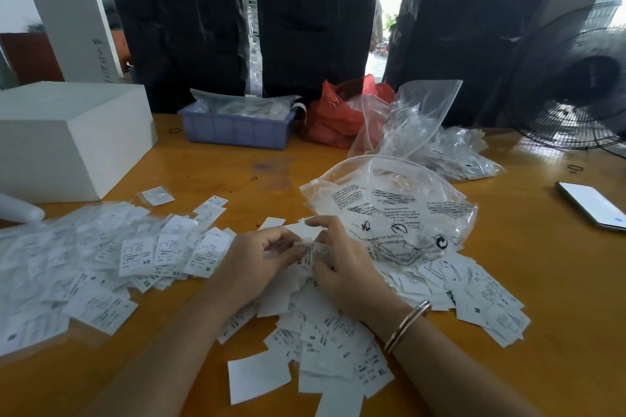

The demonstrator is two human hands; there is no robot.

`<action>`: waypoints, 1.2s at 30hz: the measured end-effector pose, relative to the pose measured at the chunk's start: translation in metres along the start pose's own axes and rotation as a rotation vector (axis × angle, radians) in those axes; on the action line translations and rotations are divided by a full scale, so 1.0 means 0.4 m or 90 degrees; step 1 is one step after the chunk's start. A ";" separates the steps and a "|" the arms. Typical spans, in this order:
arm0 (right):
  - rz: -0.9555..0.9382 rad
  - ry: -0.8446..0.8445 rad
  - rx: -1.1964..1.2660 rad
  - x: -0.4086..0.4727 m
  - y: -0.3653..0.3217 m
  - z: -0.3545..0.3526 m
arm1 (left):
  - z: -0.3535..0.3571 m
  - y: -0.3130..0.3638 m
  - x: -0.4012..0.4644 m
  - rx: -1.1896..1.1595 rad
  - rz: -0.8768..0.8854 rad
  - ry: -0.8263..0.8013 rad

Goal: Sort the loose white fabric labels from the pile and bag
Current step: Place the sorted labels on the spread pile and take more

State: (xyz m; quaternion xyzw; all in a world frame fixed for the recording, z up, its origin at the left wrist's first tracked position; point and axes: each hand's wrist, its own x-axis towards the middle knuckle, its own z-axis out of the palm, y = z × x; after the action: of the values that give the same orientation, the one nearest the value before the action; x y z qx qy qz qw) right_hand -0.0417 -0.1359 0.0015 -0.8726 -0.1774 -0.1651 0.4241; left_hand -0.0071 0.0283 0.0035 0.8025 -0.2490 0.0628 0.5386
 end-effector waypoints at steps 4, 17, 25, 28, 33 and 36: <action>0.057 0.097 0.066 0.009 0.004 -0.016 | -0.007 0.000 0.002 -0.052 -0.005 0.043; 0.092 0.211 0.345 0.001 -0.014 -0.034 | -0.009 0.009 0.000 -0.091 -0.006 0.054; 0.080 0.201 0.337 -0.001 -0.016 -0.035 | -0.009 0.015 0.000 -0.098 -0.013 0.051; 0.077 0.181 0.314 -0.002 -0.016 -0.032 | -0.008 0.012 0.000 -0.098 -0.019 0.053; 0.068 0.152 0.268 -0.005 -0.017 -0.030 | -0.008 0.012 0.000 -0.087 -0.011 0.061; 0.071 0.147 0.269 -0.004 -0.020 -0.030 | -0.009 0.013 0.000 -0.092 -0.015 0.066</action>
State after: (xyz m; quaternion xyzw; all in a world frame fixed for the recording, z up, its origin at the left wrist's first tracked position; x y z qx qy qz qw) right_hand -0.0483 -0.1414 0.0133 -0.7483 -0.1098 -0.1993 0.6231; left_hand -0.0090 0.0298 0.0093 0.7602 -0.2156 0.0798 0.6076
